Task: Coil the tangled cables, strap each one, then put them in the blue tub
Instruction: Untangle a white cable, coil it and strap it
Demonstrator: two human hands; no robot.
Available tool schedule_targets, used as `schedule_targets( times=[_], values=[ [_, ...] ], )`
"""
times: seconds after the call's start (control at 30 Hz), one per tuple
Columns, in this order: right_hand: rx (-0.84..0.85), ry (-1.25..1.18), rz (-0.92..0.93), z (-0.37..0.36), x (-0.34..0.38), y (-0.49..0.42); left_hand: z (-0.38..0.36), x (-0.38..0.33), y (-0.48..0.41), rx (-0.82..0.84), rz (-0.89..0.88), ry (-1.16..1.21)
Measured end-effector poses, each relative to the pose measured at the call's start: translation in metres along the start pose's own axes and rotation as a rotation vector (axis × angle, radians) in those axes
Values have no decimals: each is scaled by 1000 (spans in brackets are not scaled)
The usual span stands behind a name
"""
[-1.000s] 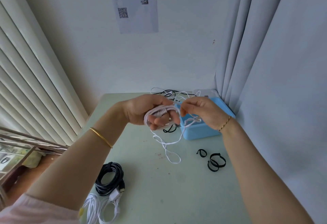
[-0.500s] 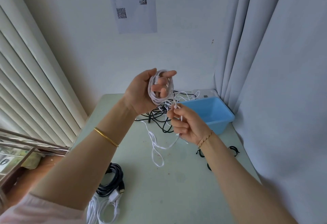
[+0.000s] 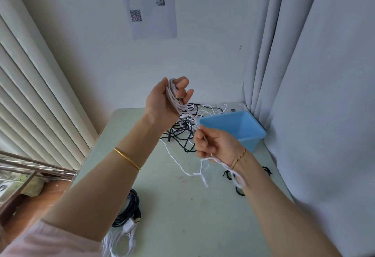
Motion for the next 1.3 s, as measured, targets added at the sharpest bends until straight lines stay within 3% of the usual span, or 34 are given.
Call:
schedule_targets(
  times=[0.17,0.33,0.47,0.6,0.73,0.8,0.9,1.07,1.13,1.2,1.27,1.3],
  values=[
    [-50,125,80,-7,5,5,-2,-5,-3,-6,-93,-83],
    [-259,222,286,-3,20,5,-2,-16,-7,-13,-133,-184],
    [-347,347,287,7,21,1,-1,-15,-6,-5,-123,-218],
    [-492,976,277,7,31,2,0,-2,0,4,-82,-288],
    [-541,1520,123,-1,42,0,-2,13,6,33,-27,-387],
    [-479,1487,49,0,41,-1,-5,15,8,56,-19,-441],
    [-415,1219,-86,7,38,-2,-10,16,10,106,-8,-553],
    [-359,1219,-153,11,36,-6,-8,19,11,132,0,-666],
    [-424,1471,-80,10,40,-9,-4,21,11,118,12,-679],
    [-603,1771,-18,10,46,-12,-1,22,11,119,18,-707],
    [-715,1736,49,12,46,-12,-1,22,9,109,4,-708],
    [-726,1589,60,17,43,-12,-2,21,8,105,-7,-695]
  ],
)
Point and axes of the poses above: each hand's wrist, its own y-axis away from the middle knuckle, its own z-axis out of the back of the hand, x = y × z, the point moved 6 cm from there along -y, towards the middle knuckle, and after that the axes turned 11 degrees about -z, right-handed, at the moved point
